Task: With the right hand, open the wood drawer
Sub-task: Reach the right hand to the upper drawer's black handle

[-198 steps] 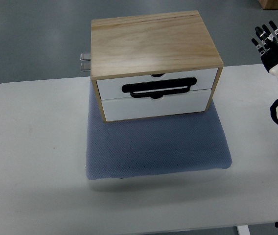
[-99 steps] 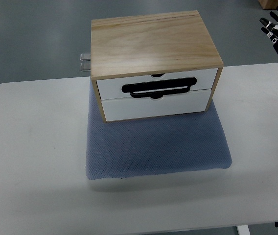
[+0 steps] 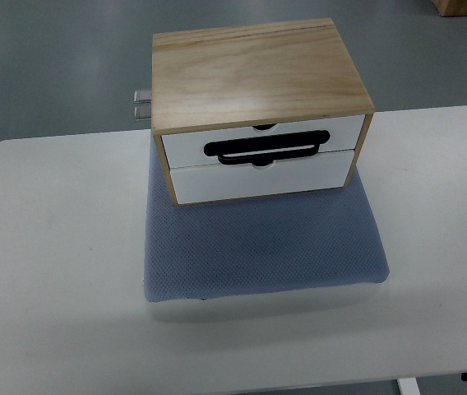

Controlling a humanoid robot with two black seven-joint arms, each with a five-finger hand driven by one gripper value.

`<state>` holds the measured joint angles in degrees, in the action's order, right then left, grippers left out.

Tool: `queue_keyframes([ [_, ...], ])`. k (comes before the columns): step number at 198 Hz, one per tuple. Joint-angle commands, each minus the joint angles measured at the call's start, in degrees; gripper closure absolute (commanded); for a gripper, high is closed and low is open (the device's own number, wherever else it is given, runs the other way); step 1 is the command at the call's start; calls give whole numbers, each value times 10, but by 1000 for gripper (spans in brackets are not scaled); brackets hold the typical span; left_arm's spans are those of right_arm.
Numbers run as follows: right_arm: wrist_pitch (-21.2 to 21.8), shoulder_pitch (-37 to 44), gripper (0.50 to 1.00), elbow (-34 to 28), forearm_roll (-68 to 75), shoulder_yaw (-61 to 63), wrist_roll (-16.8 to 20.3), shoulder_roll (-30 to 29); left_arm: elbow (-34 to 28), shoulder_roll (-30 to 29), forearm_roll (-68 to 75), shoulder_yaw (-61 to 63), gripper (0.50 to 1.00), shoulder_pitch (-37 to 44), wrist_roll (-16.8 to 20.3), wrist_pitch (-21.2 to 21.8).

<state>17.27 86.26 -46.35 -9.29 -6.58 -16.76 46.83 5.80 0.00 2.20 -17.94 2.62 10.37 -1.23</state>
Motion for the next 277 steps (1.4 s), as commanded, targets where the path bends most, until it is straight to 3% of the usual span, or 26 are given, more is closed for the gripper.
queue_keyframes([
  [1,19,64,560,-39,-81,-37,2,2,0,0,0,0,500,0,0,0],
  [20,23,86,558,-64,-117,-48,2,5,0,0,0,0,500,0,0,0],
  [23,32,121,560,-95,-166,-75,3,12,0,0,0,0,500,0,0,0],
  [42,44,150,560,-108,-187,-99,7,12,0,0,0,0,500,0,0,1],
  [45,69,196,560,-125,-203,-138,9,6,0,0,0,-1,500,0,0,0],
  [66,88,233,560,-138,-205,-173,9,1,0,0,0,0,500,0,0,0],
  [67,105,269,560,-151,-206,-210,9,-10,0,0,0,-1,500,0,0,0],
  [73,116,291,560,-160,-206,-232,9,-18,0,0,0,0,500,0,0,0],
  [119,132,371,560,-234,-216,-330,9,-59,0,0,0,0,500,0,0,0],
  [149,153,388,560,-267,-222,-330,9,-67,0,0,0,0,500,0,0,0],
  [179,145,393,560,-301,-222,-329,9,-89,0,0,0,-1,500,0,0,0],
  [277,113,326,560,-301,-218,-325,9,-158,0,0,0,0,500,0,0,0],
])
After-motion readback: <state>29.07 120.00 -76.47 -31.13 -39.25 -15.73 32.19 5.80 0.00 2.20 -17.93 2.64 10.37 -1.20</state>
